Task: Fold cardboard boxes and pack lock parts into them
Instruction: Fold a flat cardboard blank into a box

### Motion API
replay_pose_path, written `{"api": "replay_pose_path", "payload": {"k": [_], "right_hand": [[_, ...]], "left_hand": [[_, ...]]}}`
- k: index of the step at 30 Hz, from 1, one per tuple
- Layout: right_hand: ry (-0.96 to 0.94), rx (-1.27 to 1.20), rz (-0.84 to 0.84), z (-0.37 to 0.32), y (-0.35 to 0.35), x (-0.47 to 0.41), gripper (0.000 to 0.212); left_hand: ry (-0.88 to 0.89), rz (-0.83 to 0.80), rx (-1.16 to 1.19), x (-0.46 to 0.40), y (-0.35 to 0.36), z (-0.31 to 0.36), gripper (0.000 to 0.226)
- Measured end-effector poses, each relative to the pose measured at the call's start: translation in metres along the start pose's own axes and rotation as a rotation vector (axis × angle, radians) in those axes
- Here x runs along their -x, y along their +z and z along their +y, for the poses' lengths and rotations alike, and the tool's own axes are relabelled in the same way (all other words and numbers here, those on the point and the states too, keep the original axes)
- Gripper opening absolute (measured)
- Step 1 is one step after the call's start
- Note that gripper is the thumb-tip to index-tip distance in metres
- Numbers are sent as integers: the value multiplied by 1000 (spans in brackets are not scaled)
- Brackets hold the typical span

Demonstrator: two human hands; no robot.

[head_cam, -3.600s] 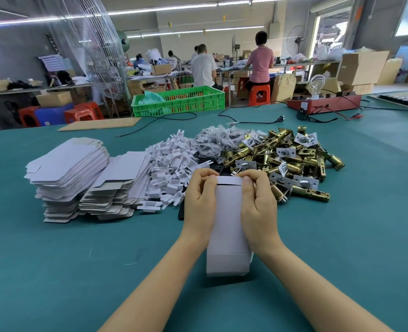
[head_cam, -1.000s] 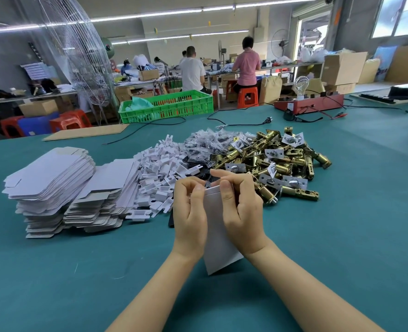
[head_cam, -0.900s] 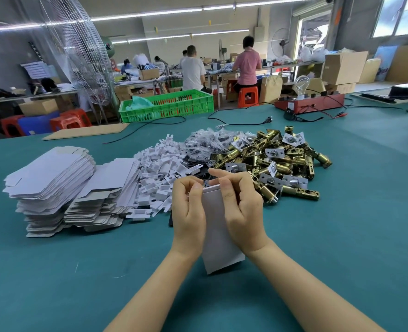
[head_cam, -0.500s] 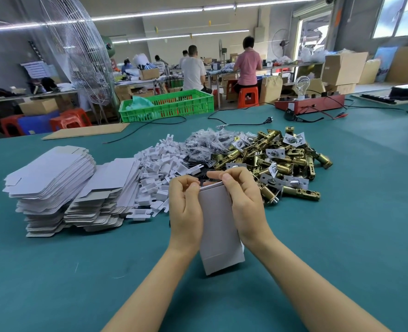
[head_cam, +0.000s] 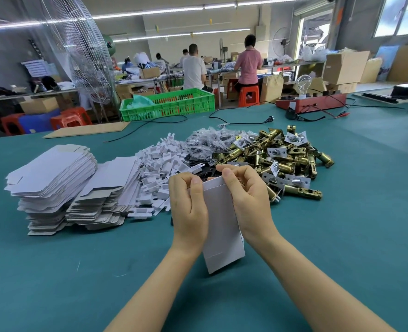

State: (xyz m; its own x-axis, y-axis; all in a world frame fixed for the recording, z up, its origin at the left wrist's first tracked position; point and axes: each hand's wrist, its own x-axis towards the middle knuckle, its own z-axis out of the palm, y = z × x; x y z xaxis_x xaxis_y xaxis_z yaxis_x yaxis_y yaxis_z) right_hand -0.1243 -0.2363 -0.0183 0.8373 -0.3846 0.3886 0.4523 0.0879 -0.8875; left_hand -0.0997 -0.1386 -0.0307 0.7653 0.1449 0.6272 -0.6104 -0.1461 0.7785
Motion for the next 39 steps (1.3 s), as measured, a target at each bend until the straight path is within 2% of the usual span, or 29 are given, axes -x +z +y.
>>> {"api": "replay_pose_path", "payload": {"k": [9, 15, 20, 24, 30, 32, 35, 39], "right_hand": [[-92, 56, -4, -1, 0, 2, 20], [-77, 79, -8, 6, 3, 4, 19], [-195, 158, 10, 4, 4, 7, 22], [-228, 211, -2, 6, 4, 9, 20], [-96, 113, -45, 9, 3, 7, 15], [-95, 92, -71, 8, 4, 8, 20], [-98, 169, -114, 6, 3, 5, 13], [-81, 292, -71, 14, 2, 2, 21]], "left_hand": [[-6, -9, 33, 0, 1, 2, 10], [4, -33, 15, 2, 1, 2, 10], [63, -38, -5, 2, -1, 5, 14], [41, -55, 19, 2, -1, 6, 13], [-52, -59, 70, 1, -1, 6, 8], [-59, -53, 76, 1, -1, 6, 9], [-63, -54, 65, 1, -1, 6, 9], [32, -110, -36, 3, -1, 6, 8]]}}
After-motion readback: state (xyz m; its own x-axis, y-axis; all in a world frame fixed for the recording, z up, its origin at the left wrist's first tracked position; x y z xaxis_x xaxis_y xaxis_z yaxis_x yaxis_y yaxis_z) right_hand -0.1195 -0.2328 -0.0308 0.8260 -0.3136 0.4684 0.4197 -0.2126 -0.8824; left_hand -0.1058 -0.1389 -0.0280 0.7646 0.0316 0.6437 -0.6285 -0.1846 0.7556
